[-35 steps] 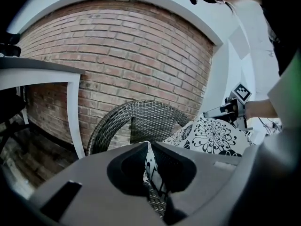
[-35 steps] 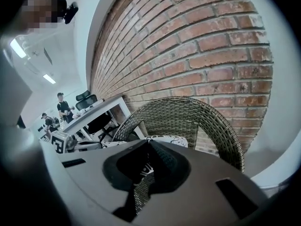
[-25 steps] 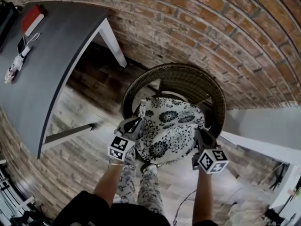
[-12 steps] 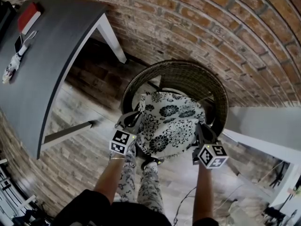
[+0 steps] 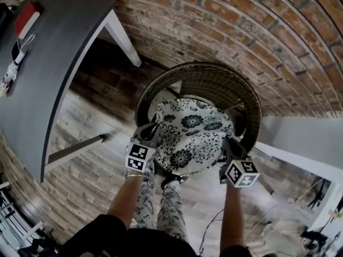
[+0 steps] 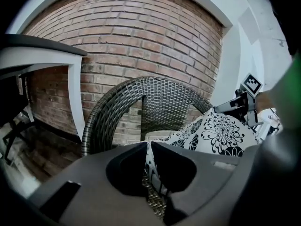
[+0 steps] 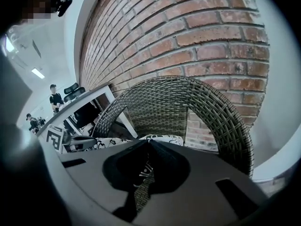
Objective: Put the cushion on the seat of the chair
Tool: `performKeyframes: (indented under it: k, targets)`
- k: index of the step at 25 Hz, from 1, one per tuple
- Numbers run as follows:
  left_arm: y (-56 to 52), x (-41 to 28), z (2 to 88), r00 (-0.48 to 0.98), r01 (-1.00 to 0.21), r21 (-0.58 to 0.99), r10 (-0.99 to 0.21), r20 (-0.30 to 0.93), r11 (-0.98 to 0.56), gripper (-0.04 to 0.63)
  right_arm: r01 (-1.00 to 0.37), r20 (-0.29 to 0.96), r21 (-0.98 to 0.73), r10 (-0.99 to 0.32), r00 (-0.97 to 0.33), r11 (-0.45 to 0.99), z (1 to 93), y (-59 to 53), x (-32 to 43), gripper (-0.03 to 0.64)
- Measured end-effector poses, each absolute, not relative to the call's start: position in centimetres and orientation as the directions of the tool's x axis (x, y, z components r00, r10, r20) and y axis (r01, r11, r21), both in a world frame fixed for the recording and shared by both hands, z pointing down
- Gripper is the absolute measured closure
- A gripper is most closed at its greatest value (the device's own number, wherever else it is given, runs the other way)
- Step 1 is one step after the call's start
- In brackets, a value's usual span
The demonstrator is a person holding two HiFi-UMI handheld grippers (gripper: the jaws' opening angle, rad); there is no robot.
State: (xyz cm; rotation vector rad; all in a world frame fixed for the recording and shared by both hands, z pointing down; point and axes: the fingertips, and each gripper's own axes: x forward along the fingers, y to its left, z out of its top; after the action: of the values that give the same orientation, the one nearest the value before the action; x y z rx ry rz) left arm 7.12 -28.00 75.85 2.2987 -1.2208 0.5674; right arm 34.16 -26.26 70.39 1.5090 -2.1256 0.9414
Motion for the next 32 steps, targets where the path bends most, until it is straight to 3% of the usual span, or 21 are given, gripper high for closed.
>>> performKeyframes:
  k: [32]
  targets:
    - [-23.4, 4.8, 82.1, 0.492, -0.843, 0.244, -0.502, 0.712, -0.479, 0.555, -0.916, 0.690, -0.383, -0.622, -0.371, 0.122, 74.9, -21.4, 30.7, 0.607]
